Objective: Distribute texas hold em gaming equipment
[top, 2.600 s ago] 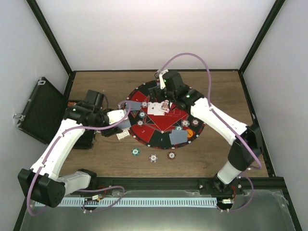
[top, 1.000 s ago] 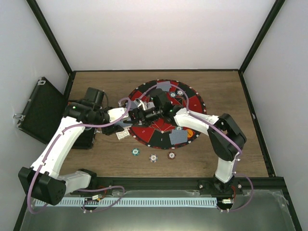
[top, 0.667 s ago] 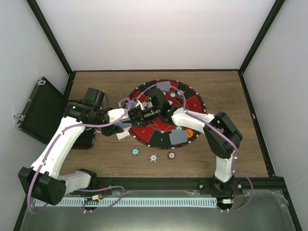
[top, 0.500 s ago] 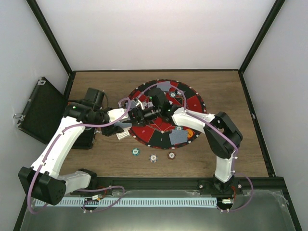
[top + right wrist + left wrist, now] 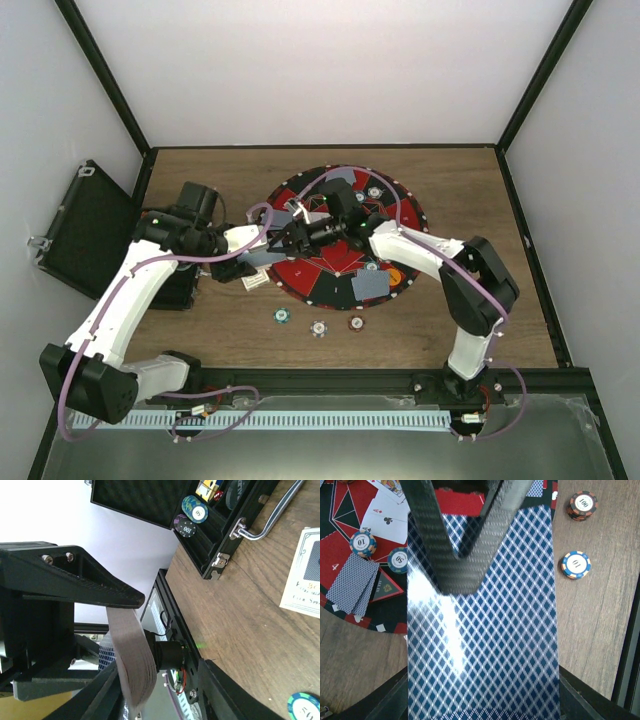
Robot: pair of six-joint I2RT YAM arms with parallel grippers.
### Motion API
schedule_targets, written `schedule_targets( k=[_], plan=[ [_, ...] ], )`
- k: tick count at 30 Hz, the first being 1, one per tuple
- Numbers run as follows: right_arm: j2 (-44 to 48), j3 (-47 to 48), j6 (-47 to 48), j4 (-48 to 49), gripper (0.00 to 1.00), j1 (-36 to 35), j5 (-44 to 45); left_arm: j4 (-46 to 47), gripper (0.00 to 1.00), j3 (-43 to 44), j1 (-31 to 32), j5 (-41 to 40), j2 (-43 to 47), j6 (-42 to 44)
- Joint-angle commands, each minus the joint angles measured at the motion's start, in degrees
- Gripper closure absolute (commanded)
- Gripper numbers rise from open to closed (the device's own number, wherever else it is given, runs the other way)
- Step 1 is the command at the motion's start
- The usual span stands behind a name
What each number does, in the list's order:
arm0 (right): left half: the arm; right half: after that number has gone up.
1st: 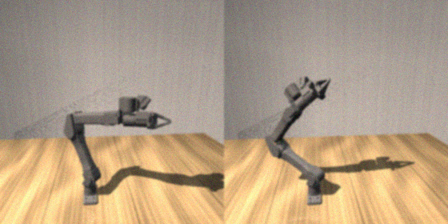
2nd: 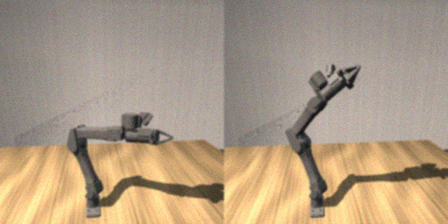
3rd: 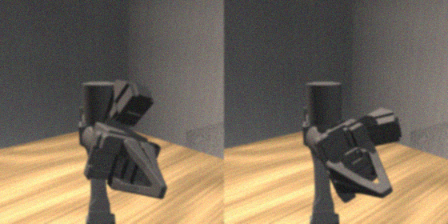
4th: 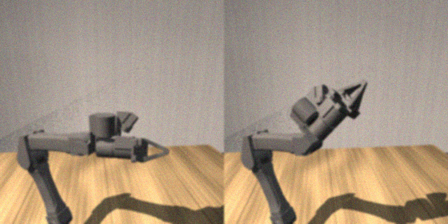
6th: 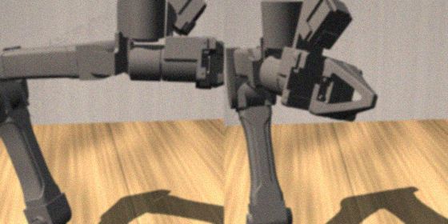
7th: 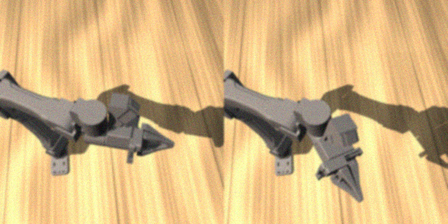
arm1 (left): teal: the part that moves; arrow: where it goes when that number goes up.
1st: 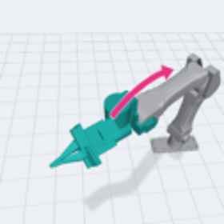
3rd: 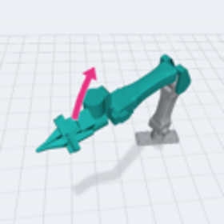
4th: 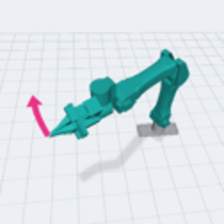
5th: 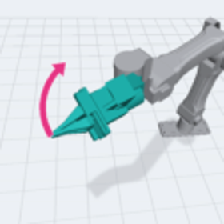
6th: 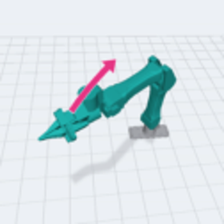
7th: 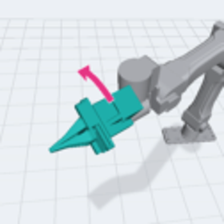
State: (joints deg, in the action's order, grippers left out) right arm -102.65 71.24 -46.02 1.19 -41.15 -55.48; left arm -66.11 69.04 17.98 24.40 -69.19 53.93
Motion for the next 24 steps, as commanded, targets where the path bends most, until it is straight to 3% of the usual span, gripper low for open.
schedule_targets(
  k=[1,12,19,24],
  plan=[
    [1.7,-2.2,0.3,-4.4,0.61,2.8,5.3,-1.0,0.94,3.0,0.1,3.6,0.6,0.4],
    [7.9,-4.1,-5.1,0.9,0.99,3.0,2.3,-0.3,0.94,2.6,0.1,3.3,0.1,0.0],
    [11.8,-7.7,-8.5,4.6,0.99,6.3,-0.3,0.2,0.94,1.6,0.1,2.2,0.5,0.1],
    [13.6,-9.1,-4.9,0.4,0.99,13.4,-1.3,0.4,0.94,0.7,0.1,1.7,1.0,0.3]
  ],
)
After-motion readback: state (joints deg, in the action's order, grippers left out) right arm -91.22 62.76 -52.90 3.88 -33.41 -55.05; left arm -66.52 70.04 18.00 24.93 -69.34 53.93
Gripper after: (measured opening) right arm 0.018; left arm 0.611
